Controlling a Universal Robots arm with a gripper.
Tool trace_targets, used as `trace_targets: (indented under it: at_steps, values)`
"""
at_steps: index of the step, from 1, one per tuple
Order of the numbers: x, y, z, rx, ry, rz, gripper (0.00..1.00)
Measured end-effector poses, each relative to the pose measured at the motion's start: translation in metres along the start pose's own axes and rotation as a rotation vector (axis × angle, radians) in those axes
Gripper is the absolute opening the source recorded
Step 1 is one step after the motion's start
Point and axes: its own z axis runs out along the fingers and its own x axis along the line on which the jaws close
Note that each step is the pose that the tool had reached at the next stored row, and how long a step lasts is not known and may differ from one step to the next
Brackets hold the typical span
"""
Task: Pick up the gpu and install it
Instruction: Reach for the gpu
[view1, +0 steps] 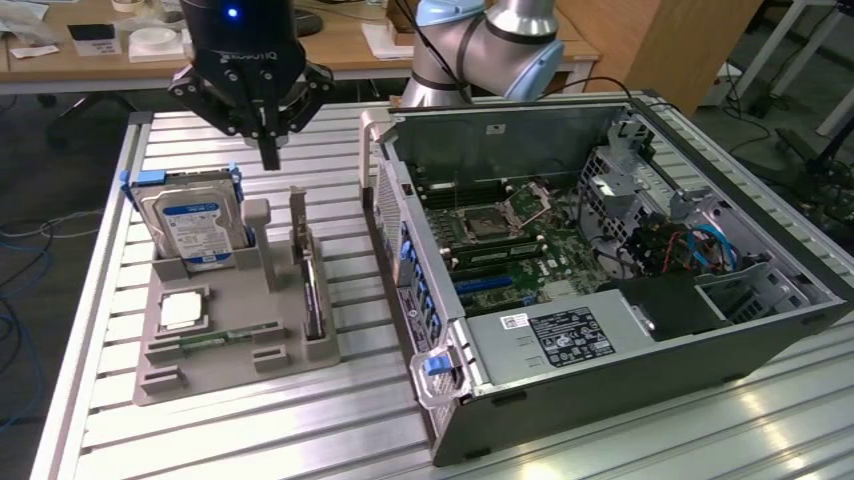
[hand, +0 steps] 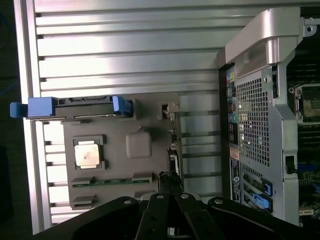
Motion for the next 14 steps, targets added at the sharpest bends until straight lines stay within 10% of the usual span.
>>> trace_targets:
  at_steps: [6, 14]
  values:
    - [-0.017, 0.0012, 0.0022, 0.0009, 0.0127, -0.001, 0.11]
    - [-0.018, 0.0012, 0.0022, 0.0010, 0.0131, -0.001, 0.11]
